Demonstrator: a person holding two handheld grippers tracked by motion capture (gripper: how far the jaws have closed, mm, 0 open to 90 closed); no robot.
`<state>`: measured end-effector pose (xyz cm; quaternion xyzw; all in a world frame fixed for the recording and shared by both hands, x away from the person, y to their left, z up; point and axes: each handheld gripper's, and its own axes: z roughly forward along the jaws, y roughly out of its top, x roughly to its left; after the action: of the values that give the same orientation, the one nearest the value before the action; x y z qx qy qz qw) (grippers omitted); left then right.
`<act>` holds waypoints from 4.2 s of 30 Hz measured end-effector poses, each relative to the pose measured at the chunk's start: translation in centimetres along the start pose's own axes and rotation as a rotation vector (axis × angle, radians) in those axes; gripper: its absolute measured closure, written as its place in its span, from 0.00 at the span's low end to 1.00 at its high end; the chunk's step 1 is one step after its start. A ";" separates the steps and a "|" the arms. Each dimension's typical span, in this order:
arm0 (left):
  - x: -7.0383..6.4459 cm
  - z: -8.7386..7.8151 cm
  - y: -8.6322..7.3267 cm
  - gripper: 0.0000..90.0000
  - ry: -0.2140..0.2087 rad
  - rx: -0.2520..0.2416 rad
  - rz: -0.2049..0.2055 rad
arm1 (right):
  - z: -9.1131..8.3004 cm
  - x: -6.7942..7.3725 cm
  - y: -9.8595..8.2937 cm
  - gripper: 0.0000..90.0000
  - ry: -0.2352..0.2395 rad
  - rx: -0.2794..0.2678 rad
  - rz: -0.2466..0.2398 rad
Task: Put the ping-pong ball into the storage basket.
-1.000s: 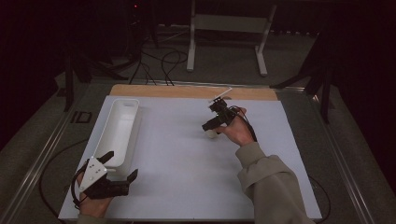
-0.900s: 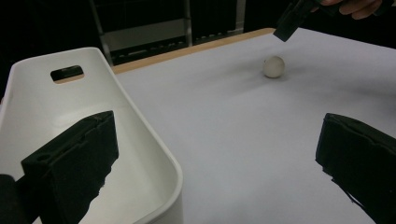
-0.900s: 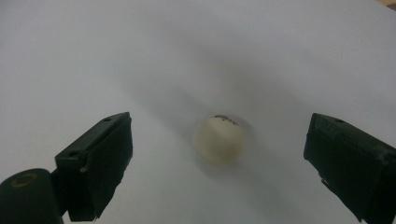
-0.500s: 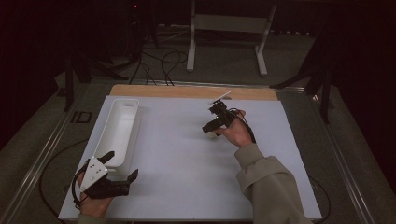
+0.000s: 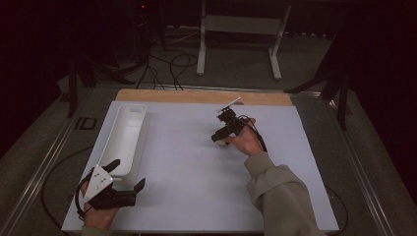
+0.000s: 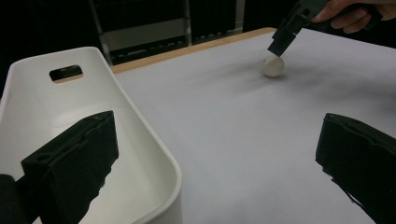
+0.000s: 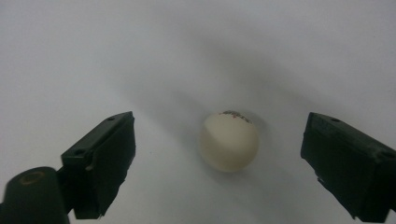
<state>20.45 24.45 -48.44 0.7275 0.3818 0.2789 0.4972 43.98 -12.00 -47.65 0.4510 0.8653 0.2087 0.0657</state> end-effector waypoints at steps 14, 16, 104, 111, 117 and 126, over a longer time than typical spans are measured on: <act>0.0 0.0 0.0 0.00 -0.001 -0.003 -0.002 | 0.9 -0.3 -0.3 0.14 0.017 0.020 0.028; 0.0 0.0 0.0 0.00 -0.001 -0.003 -0.002 | 1.0 -0.4 -0.3 0.14 0.021 0.022 0.032; -0.2 0.0 0.1 0.00 -0.004 -0.005 0.007 | 0.9 -1.1 -0.6 0.56 -0.083 0.061 0.071; -0.2 0.0 0.0 0.00 -0.004 -0.002 0.004 | 0.5 -1.3 -0.5 0.56 -0.082 0.059 0.070; -0.2 0.0 0.0 0.00 -0.003 -0.004 0.003 | 0.0 -1.0 -0.3 0.56 -0.082 0.046 0.058; -0.2 -0.1 0.1 0.00 -0.005 -0.005 0.002 | -0.8 -0.5 0.1 0.56 -0.084 0.029 0.034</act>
<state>20.33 24.34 -48.35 0.7275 0.3789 0.2784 0.4996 44.05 -12.57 -46.95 0.4751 0.8569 0.1780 0.0916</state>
